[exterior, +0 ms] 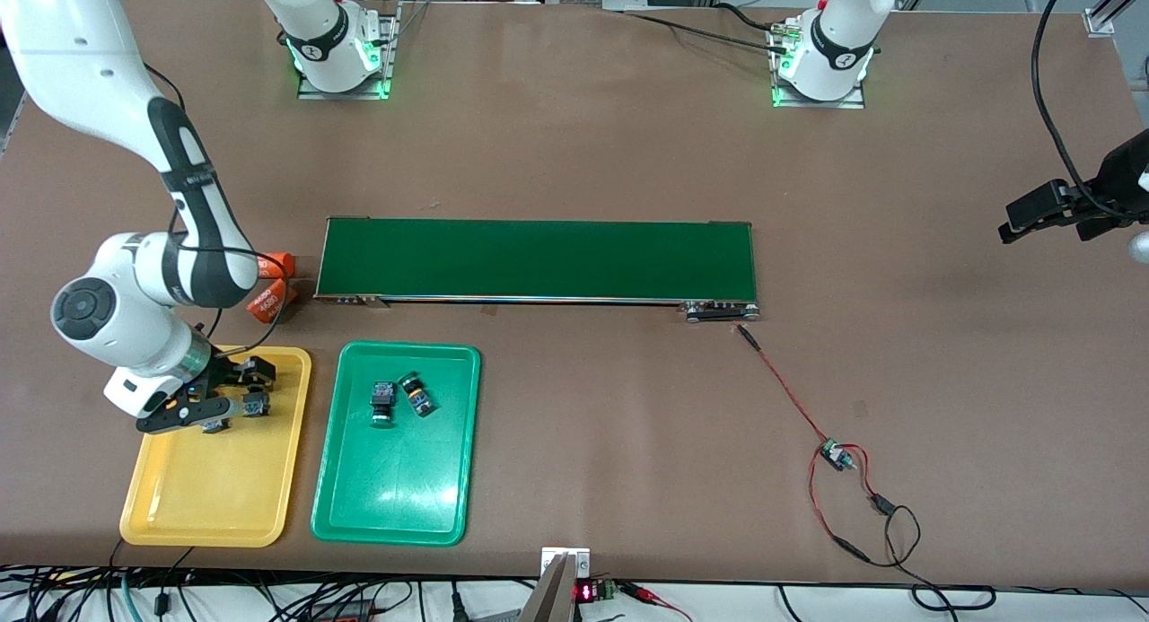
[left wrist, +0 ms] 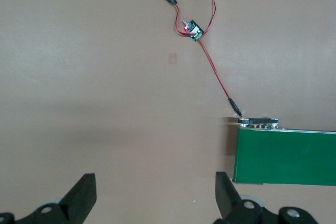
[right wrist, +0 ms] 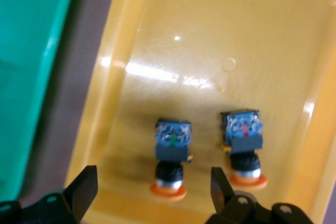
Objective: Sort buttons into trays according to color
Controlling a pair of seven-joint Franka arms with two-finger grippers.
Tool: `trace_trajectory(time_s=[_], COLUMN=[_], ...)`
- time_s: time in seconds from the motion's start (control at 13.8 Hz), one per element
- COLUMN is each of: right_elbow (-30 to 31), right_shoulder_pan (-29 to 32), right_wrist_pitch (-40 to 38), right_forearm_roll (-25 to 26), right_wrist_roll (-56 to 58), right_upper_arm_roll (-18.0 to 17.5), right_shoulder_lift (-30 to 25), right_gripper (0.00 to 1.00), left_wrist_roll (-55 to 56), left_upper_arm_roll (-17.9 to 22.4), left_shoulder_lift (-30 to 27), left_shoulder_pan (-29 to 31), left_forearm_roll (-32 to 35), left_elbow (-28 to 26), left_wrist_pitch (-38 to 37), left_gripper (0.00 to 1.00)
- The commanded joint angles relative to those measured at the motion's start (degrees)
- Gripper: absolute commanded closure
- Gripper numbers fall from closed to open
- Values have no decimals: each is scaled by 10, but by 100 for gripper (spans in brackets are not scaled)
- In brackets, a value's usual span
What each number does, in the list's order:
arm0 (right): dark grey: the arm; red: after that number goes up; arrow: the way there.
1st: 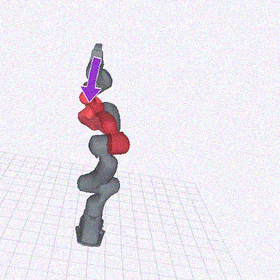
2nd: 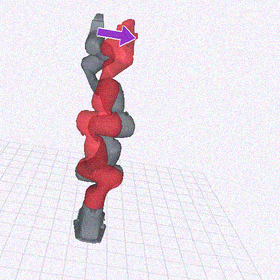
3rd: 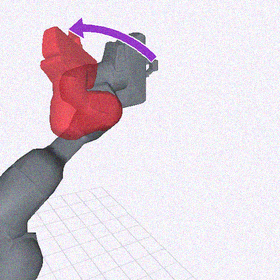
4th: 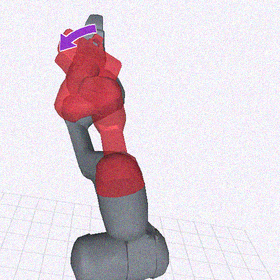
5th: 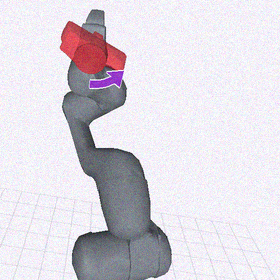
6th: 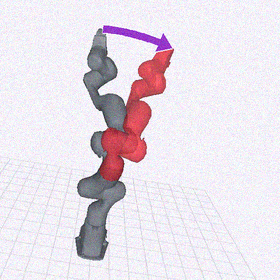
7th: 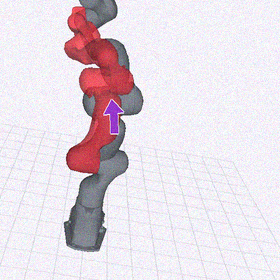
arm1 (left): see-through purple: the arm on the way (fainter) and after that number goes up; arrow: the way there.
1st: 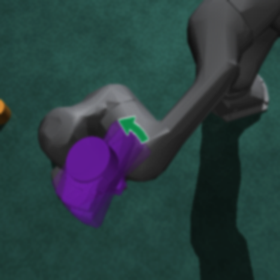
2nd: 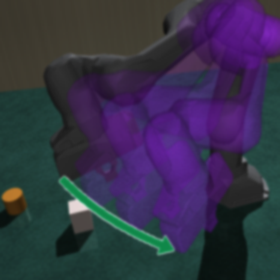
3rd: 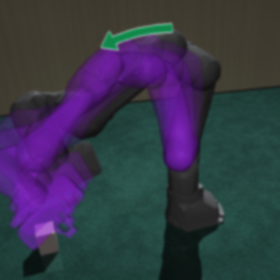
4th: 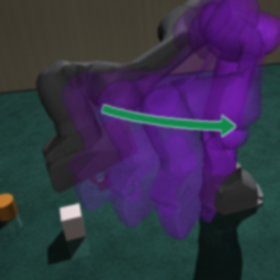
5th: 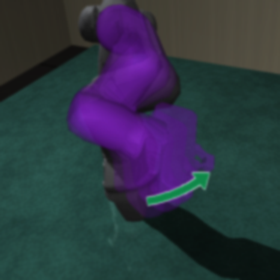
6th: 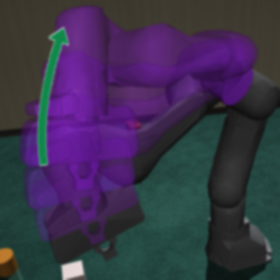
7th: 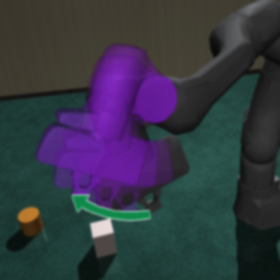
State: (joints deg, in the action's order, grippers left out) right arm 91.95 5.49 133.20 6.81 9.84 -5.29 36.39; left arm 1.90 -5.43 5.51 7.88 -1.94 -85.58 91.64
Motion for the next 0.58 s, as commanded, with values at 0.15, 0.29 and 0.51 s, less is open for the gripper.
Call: trace_trajectory(time_s=[0.15,0.29,0.51], right_elbow=[9,9,9], right_shoulder_pan=[1,1,5], right_wrist_pitch=[-194,-251,-320], right_forearm_roll=[-8,-21,-42], right_wrist_roll=[-61,-62,-74], right_upper_arm_roll=[-19,-19,-17], right_shoulder_lift=[-139,-188,-256], right_gripper=[0,0,0], left_wrist_roll=[0,0,0], left_upper_arm_roll=[-4,-5,-5], left_shoulder_lift=[-6,-6,-10], left_shoulder_pan=[4,2,-2], left_forearm_roll=[11,11,12], left_elbow=[6,6,6], left_wrist_pitch=[-9,-10,-10], left_gripper=[0,0,0])
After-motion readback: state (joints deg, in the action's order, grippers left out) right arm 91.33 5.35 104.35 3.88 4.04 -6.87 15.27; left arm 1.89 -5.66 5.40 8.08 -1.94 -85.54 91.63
